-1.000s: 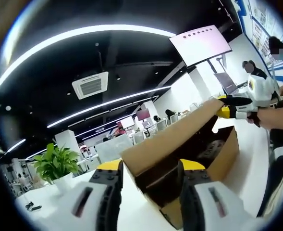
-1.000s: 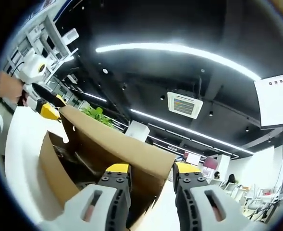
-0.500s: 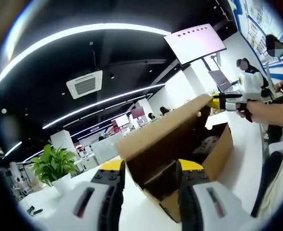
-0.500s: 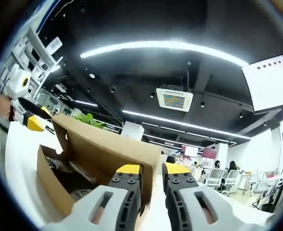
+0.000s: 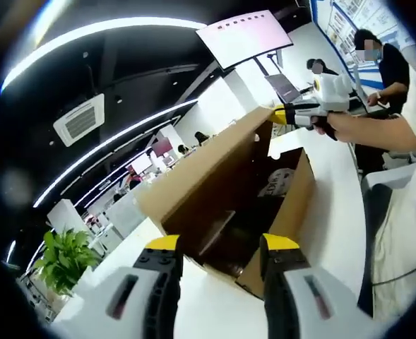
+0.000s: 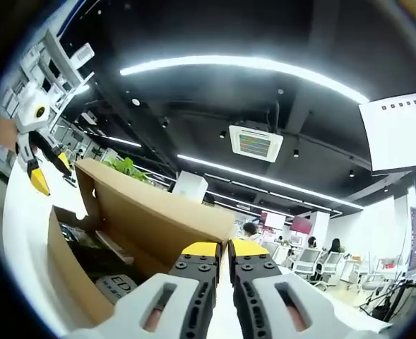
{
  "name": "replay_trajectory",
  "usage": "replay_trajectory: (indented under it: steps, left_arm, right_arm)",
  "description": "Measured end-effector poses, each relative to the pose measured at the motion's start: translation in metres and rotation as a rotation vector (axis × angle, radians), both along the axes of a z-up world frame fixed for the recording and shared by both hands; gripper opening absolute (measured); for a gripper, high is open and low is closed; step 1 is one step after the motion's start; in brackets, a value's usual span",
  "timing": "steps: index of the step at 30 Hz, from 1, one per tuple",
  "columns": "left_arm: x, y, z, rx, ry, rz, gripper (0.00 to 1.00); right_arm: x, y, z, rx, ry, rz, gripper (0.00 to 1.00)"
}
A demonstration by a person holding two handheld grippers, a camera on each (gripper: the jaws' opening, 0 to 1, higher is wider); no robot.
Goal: Operate the shoe box by opening the lid, removing the specified soft item, and placing it in the target area until the item is outside and the box remains undamaged.
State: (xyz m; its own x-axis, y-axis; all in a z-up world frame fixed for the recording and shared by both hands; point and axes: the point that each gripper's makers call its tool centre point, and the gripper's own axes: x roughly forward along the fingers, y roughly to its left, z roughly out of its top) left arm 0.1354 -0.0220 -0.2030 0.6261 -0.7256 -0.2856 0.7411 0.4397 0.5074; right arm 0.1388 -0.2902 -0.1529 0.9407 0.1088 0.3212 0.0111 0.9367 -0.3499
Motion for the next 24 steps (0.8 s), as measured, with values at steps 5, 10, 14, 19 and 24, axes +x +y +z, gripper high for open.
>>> replay_trajectory:
  steps: [5,10,14,19,24]
  left_arm:
    - [-0.009,-0.009,-0.009,0.034,0.140,-0.121,0.43]
    - [-0.010,-0.007,-0.022,0.164,0.159,-0.176,0.25]
    - [-0.006,-0.007,-0.021,0.192,0.191,-0.192,0.25]
    - [-0.013,-0.010,-0.033,0.252,0.261,-0.260,0.16]
    - [-0.002,-0.011,-0.046,0.354,0.206,-0.252,0.21]
  right_arm:
    - [0.000,-0.002,0.000,0.075,0.024,0.023,0.02]
    - [0.001,-0.001,0.001,0.177,0.032,0.037,0.01]
    - [0.001,-0.002,0.002,0.175,0.028,0.023,0.01]
    - [0.001,-0.002,-0.001,0.218,0.020,-0.010,0.01]
    - [0.000,-0.001,0.000,0.124,0.004,-0.069,0.01]
